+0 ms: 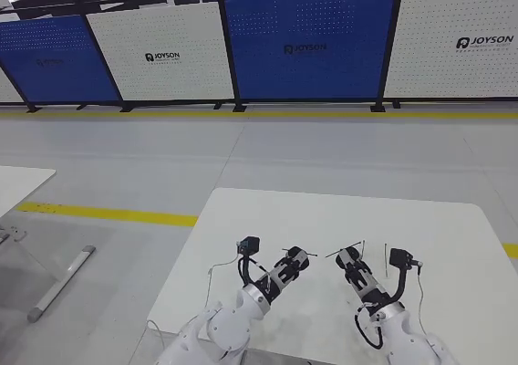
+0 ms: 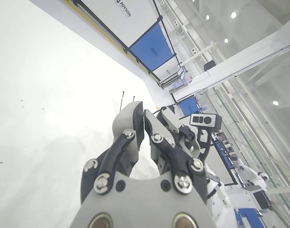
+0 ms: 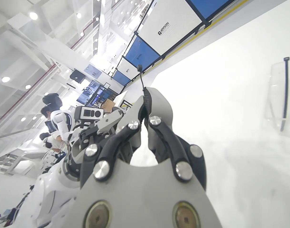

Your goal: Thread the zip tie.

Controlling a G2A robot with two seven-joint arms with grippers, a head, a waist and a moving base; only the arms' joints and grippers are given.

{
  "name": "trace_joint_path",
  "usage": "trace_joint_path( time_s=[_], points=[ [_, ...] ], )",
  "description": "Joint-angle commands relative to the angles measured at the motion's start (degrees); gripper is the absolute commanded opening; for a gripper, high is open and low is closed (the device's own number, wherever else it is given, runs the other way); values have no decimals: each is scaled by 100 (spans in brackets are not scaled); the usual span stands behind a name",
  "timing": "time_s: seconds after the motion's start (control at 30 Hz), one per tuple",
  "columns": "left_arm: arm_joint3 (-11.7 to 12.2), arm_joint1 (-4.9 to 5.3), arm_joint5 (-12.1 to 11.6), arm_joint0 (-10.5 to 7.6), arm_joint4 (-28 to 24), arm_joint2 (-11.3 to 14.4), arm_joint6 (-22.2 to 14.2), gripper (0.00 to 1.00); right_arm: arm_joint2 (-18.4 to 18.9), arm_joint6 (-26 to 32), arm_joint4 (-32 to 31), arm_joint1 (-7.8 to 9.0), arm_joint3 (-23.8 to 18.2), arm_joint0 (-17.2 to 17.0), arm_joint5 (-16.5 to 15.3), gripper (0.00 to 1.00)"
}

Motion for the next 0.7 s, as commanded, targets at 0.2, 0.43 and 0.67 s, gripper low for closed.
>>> trace_joint_path(
  time_s=[0.2,0.43,0.67],
  points=[
    [0,1,-4,-1,-1,3,-20,0,1,-8,19,-2,-4,-5,-2,0],
    [0,1,-4,-1,-1,3,-20,0,-84,-6,350,-69,-18,1,22,0],
    [0,1,-4,-1,-1,3,-20,0,-52,-99,422,-75,-50,-28,-11,0]
  ],
)
